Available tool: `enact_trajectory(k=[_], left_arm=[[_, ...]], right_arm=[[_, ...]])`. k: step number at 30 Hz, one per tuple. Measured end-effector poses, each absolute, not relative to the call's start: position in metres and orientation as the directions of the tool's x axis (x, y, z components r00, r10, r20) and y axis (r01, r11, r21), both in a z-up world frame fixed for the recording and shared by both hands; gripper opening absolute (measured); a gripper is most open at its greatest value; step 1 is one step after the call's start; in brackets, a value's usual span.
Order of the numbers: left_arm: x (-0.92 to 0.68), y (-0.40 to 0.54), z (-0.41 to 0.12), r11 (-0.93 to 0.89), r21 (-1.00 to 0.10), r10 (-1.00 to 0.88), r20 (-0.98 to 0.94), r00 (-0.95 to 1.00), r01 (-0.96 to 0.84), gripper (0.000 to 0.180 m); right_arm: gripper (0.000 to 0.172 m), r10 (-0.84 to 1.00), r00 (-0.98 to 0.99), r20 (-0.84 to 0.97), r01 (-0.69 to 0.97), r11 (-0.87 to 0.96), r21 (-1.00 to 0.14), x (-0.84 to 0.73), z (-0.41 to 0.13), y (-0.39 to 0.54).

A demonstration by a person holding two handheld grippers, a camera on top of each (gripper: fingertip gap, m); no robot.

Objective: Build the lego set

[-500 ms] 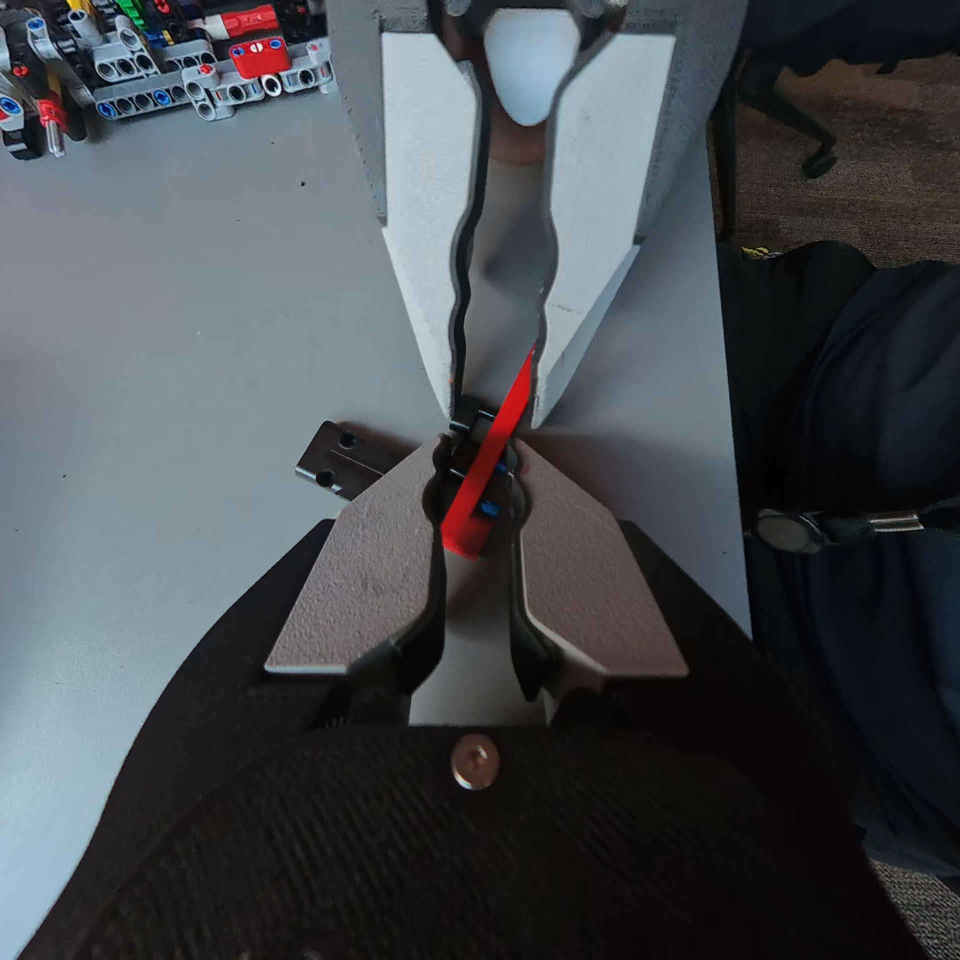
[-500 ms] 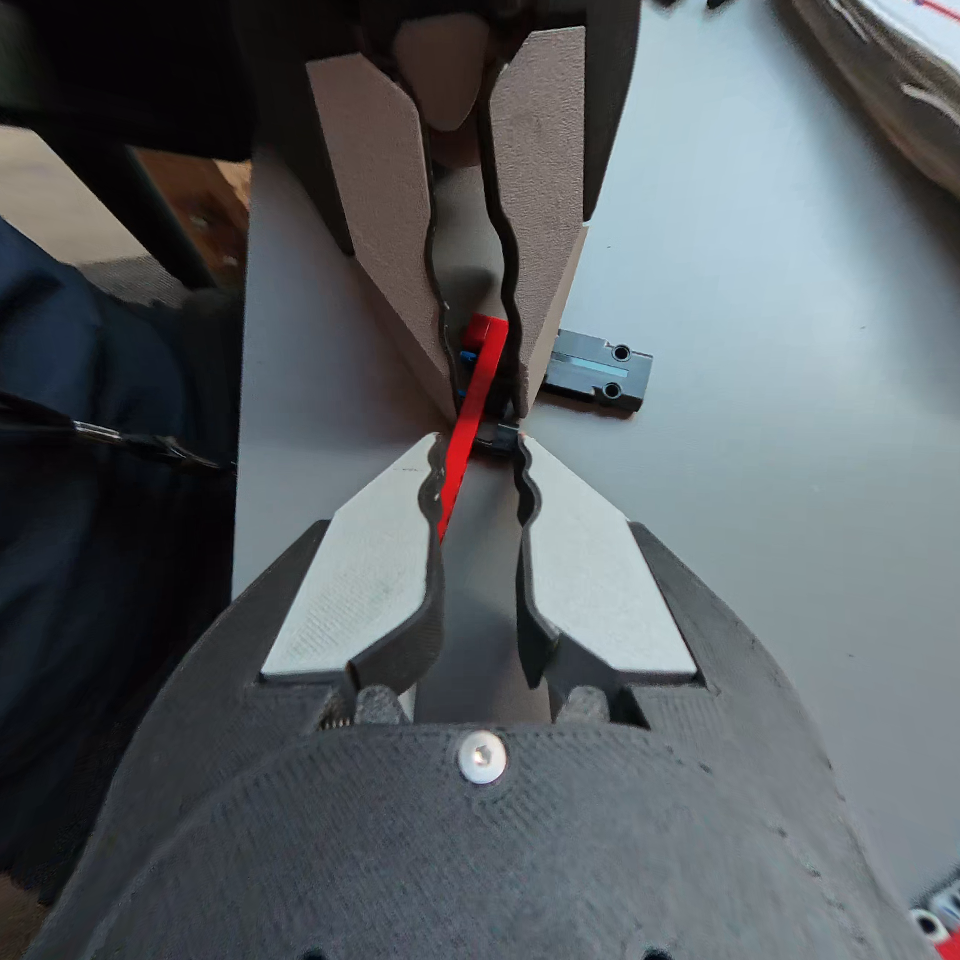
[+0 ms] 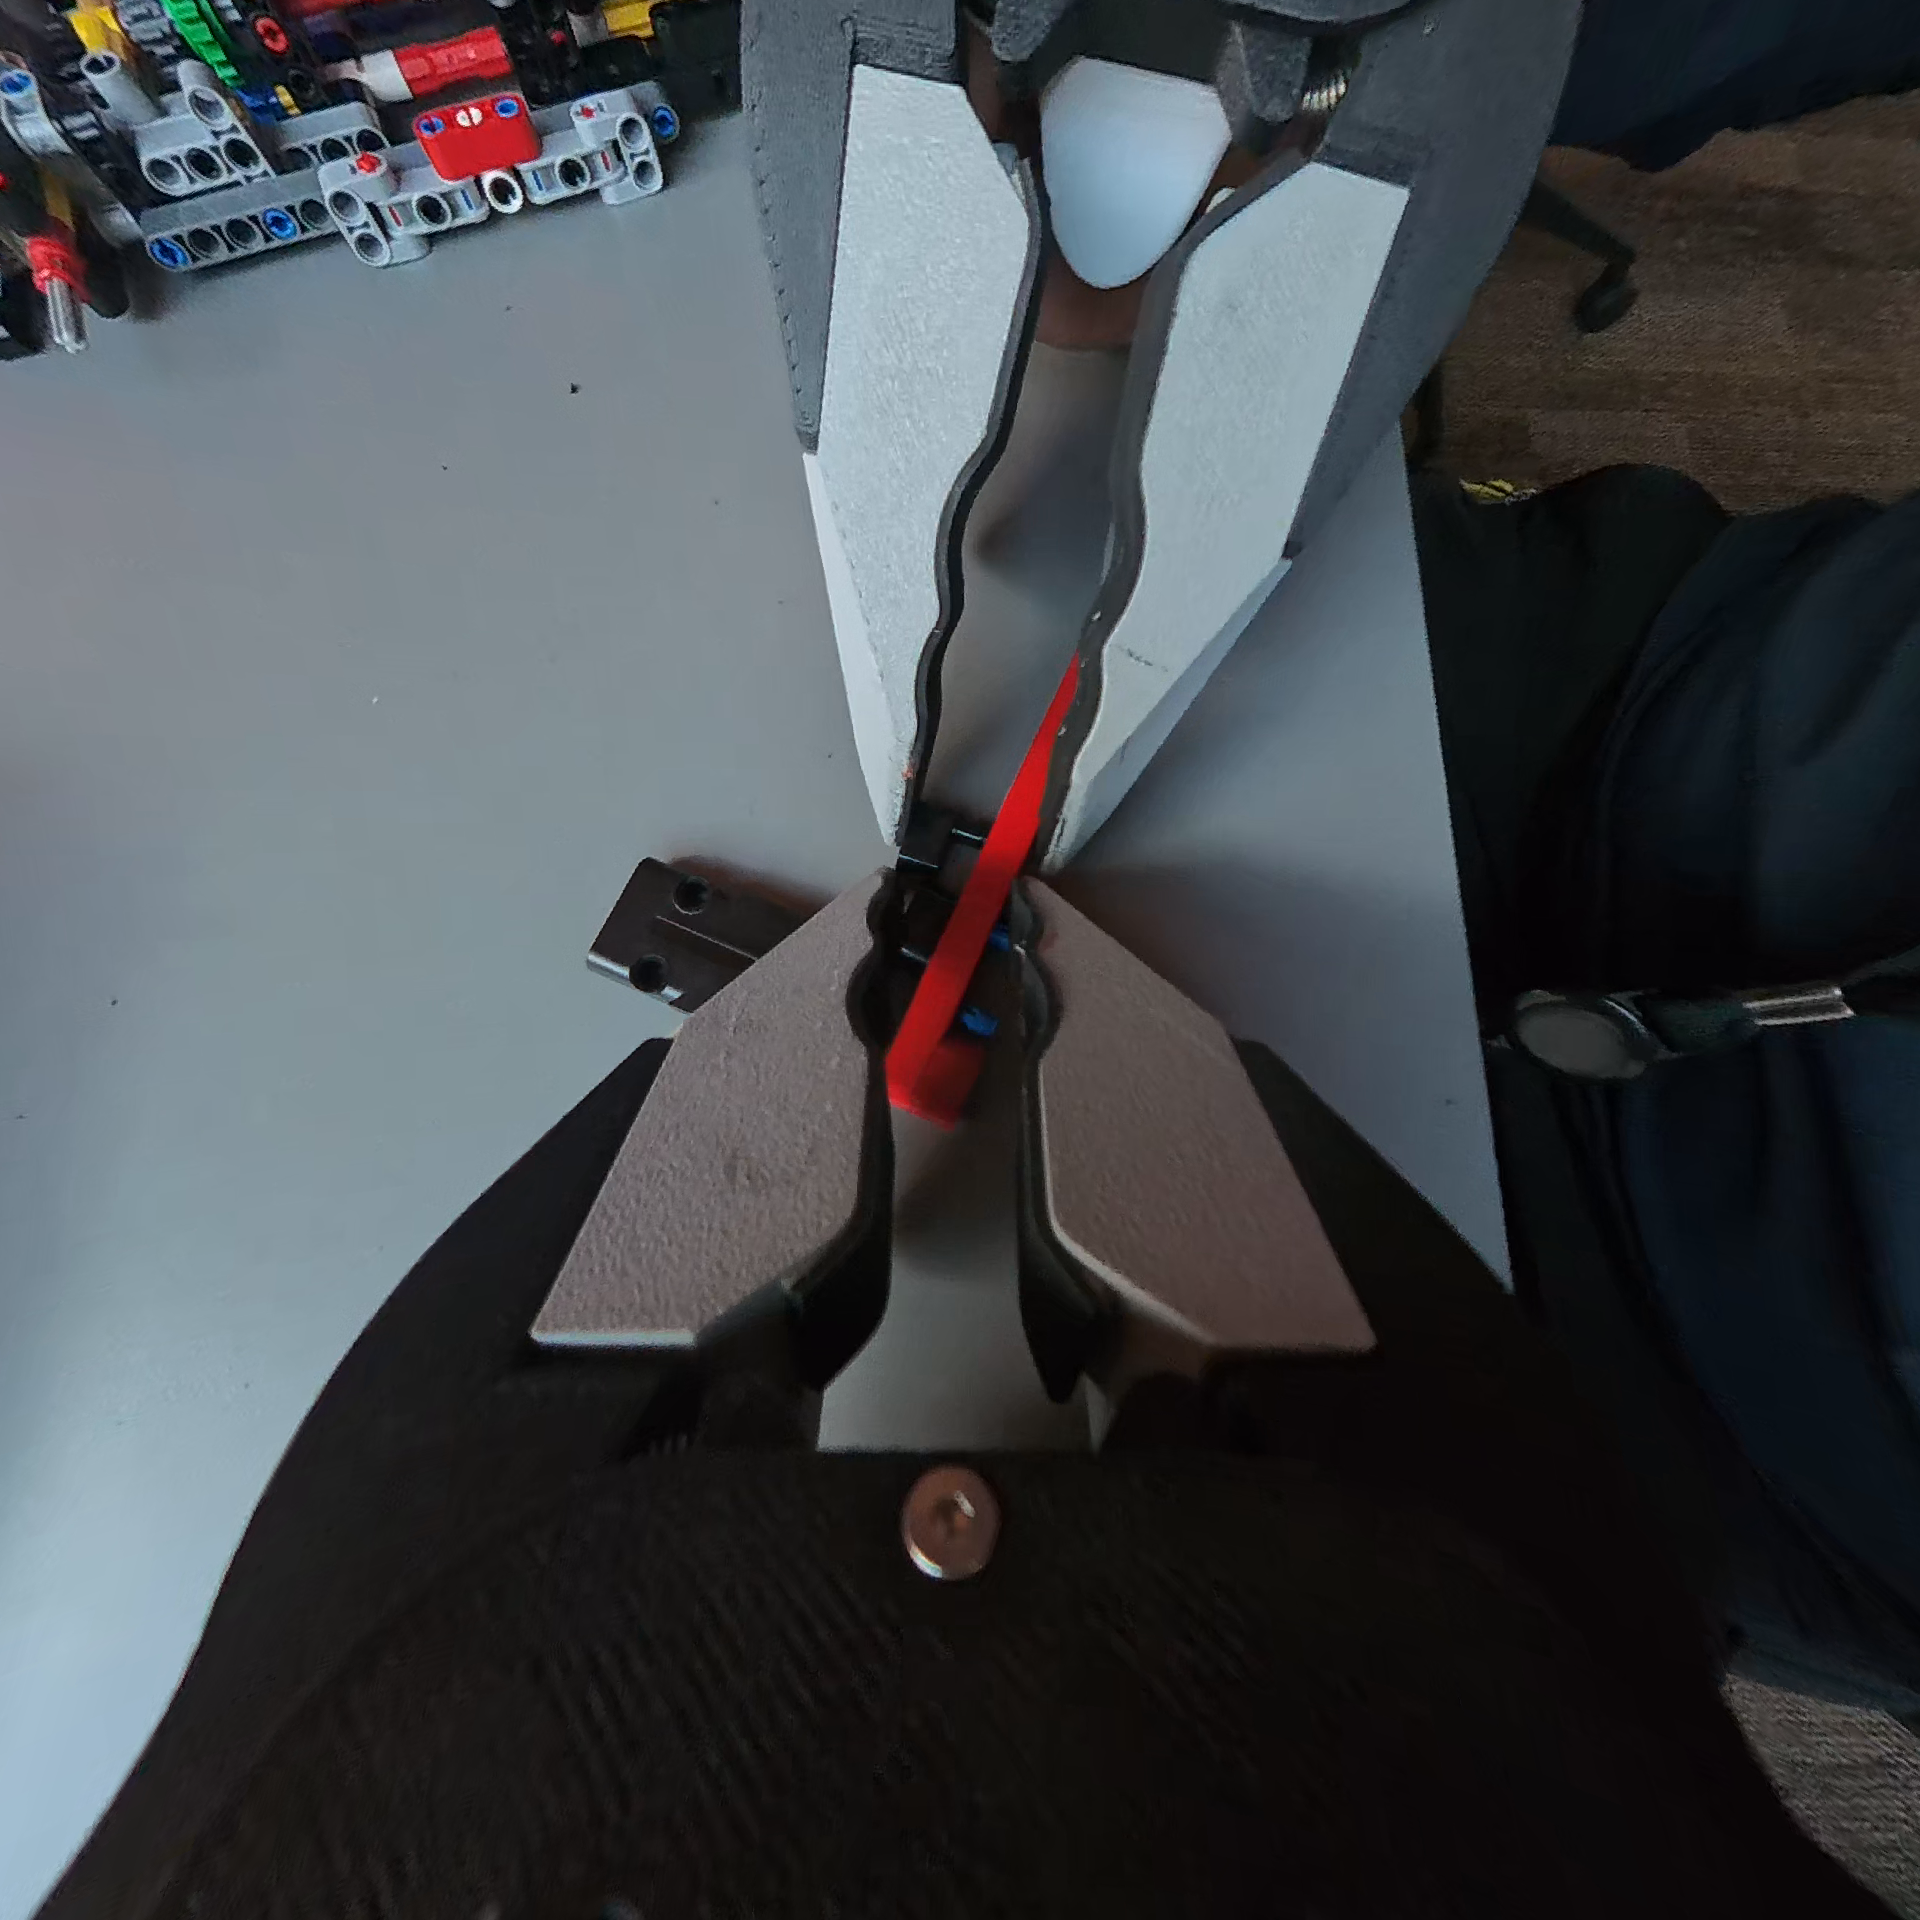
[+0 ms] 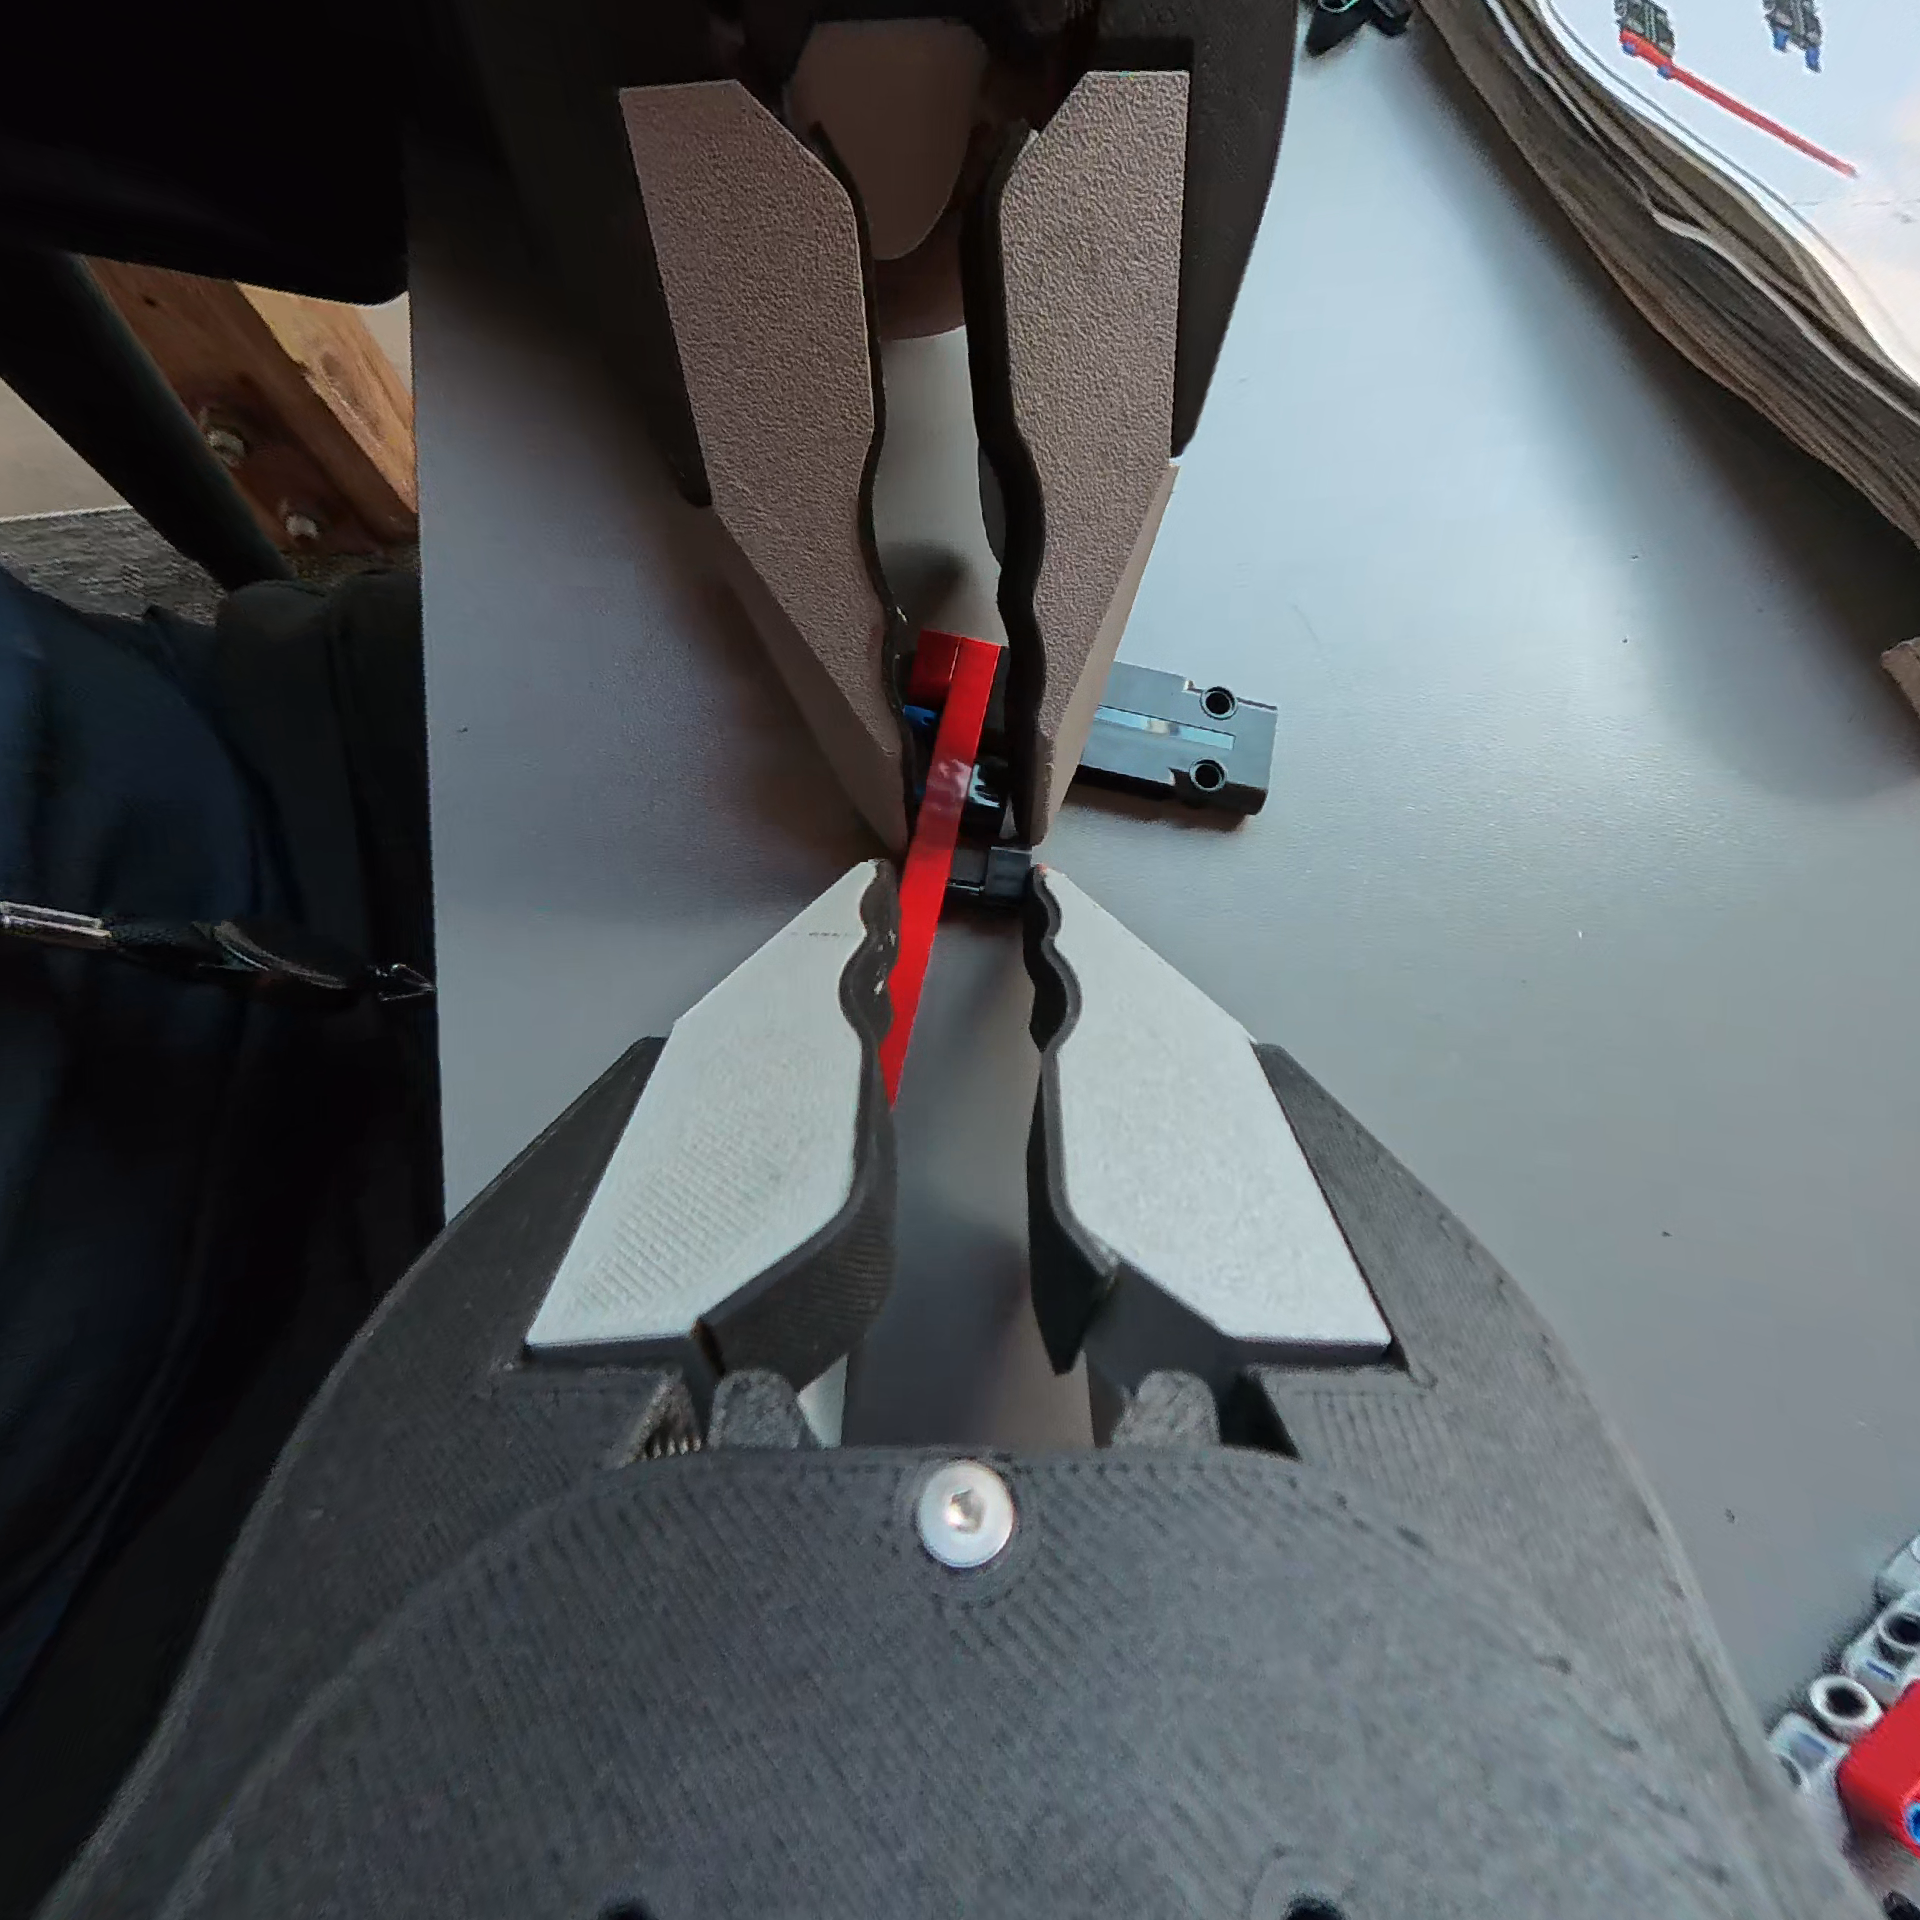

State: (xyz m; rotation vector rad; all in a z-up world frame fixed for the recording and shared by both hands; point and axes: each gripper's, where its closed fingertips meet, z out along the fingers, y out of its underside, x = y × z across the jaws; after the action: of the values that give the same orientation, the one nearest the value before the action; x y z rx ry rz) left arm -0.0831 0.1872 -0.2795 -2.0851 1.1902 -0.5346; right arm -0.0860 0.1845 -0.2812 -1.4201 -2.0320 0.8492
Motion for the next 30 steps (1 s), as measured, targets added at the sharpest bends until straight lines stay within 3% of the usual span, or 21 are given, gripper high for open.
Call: enact_trajectory(k=[15,30], left_arm=[[-0.0815,0.1873,-0.2788,-0.272,-0.712,-0.888,-0.073,0.454,-0.647,0.016],[-0.0802,0.1874,-0.2795,-0.234,-0.678,-0.935,-0.04,0.353,-0.697,0.019]], right_arm=[[0.022,0.966,-0.25,0.057,0.64,0.21,-0.739,-0.0841,-0.2815,0.1859],[0.023,0.964,-0.255,0.071,0.636,0.223,-0.739,-0.084,-0.2815,0.1854]])
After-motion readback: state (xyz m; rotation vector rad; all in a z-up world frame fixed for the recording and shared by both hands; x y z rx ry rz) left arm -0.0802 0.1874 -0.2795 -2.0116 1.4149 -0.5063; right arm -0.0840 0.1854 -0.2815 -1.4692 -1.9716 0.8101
